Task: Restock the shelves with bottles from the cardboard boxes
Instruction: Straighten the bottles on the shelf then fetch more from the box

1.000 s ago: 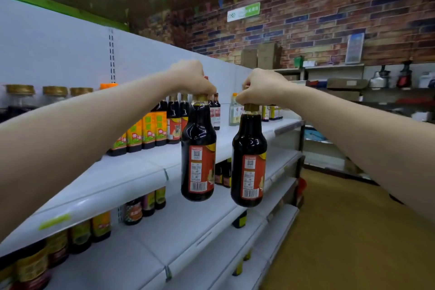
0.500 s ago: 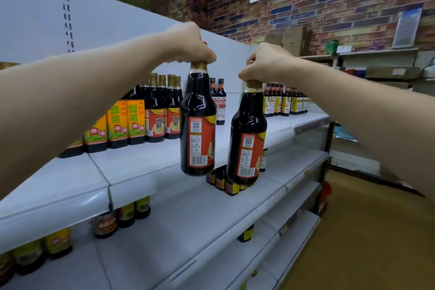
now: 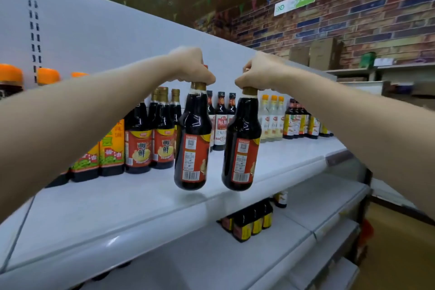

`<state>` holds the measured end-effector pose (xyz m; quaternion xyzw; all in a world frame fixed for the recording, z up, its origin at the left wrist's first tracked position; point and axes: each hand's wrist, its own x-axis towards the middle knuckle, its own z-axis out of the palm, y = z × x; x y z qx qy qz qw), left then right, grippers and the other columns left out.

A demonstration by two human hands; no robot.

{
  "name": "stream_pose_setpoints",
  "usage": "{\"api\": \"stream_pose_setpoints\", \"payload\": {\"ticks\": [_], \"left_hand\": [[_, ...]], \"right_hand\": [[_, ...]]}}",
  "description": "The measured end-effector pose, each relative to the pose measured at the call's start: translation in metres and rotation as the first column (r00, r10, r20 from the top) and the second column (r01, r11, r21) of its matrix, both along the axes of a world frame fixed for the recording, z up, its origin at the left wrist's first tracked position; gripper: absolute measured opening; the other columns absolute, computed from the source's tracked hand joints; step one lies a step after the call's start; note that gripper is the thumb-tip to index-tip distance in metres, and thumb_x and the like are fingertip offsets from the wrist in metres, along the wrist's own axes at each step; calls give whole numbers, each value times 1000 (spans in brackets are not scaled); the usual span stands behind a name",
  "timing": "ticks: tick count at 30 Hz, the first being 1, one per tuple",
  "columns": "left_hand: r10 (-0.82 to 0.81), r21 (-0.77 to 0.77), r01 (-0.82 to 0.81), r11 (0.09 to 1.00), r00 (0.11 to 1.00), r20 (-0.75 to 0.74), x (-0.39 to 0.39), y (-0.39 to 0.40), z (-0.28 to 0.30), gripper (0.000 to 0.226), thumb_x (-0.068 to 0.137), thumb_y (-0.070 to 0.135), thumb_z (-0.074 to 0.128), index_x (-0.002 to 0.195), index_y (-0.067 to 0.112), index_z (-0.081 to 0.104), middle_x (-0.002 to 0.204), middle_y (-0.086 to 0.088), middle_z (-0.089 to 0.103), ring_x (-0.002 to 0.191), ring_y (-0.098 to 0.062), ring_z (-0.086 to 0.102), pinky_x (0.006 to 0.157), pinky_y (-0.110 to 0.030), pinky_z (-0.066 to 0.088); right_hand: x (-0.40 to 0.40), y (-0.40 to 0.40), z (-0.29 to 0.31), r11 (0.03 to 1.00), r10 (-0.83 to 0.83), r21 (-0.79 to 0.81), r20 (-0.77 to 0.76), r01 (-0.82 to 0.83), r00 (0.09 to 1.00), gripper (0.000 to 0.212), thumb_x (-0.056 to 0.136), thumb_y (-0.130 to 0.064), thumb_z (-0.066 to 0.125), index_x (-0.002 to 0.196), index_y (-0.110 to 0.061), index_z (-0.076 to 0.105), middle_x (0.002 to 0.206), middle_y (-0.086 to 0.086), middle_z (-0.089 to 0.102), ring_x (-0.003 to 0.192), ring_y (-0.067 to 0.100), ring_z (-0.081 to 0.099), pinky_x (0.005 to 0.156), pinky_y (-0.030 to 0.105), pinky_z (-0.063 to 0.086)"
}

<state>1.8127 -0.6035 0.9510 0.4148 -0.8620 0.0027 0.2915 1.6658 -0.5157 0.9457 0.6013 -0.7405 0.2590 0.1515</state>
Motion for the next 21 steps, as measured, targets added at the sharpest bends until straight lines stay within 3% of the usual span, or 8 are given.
{"api": "stream_pose_setpoints", "payload": {"ticks": [15, 21], "left_hand": [[154, 70, -155, 985, 988, 25, -44, -51, -20, 38, 79, 26, 62, 54, 14, 36, 55, -1, 33, 52, -19, 32, 49, -24, 24], [201, 108, -201, 974, 980, 9, -57, -72, -30, 31, 82, 29, 59, 60, 11, 45, 59, -1, 42, 53, -17, 39, 49, -23, 31]], "right_hand": [[-53, -107, -21, 973, 223, 60, -3, -223, 975, 24, 80, -24, 63, 63, -15, 48, 61, 1, 43, 57, 17, 39, 50, 25, 28], [-63, -134, -25, 958, 273, 92, -27, -270, 962, 29, 85, -30, 63, 65, -16, 48, 63, 0, 49, 56, 15, 48, 49, 25, 31]]}}
